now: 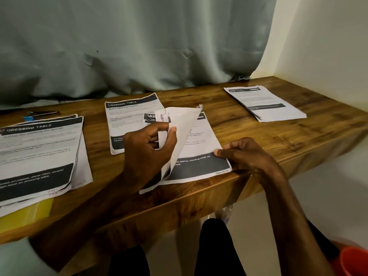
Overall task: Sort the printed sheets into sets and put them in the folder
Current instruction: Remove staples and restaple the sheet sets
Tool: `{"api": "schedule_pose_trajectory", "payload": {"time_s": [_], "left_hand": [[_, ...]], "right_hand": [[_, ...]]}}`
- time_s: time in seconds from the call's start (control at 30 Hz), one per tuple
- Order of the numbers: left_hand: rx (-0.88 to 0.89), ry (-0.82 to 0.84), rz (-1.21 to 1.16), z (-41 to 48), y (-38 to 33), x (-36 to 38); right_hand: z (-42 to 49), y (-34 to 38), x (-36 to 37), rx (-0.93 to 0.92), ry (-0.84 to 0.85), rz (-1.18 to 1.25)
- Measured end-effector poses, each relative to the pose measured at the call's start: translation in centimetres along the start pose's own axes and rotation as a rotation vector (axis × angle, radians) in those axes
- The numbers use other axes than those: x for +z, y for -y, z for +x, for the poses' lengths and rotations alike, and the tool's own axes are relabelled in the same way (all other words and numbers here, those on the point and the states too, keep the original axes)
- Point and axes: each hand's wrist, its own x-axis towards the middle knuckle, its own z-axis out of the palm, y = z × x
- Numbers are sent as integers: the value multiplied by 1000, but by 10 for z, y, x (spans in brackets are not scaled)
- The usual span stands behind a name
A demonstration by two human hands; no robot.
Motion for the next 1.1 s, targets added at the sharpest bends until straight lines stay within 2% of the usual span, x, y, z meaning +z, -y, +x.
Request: {"api": "schedule_pose_trajectory", "payload": {"time_s": [0.17,0.3,0.37,0.43,0.57,0.63,0.7,0.83,0.9,0.97,1.1], "left_hand": [[80,-36,35,2,-5,-5],[50,-74,-6,9,1,-10],[42,-77,3,11,4,-11],[74,-53,23,14,4,-14],[136,43,37,22,-6,-24],[177,62,66,25,-9,-23],[235,68,80,24,-11,-16],[210,156,88,15,-16,3],[202,217,96,10,-19,11],[221,252,122,7,-20,17],[225,305,134,0,-18,30]], "right_hand": [[21,9,6,-104,-117,-90],[27,8,3,-156,-193,-247],[24,6,0,-192,-251,-252],[19,5,-5,-202,-310,-217],[18,8,-26,-167,-452,-336],[21,9,-34,-118,-449,-338],[24,8,-35,-77,-376,-336],[34,5,-36,-36,-312,-325],[33,7,-45,-73,-405,-393],[25,12,-59,-165,-596,-475],[7,13,-80,-408,-936,-261]]}}
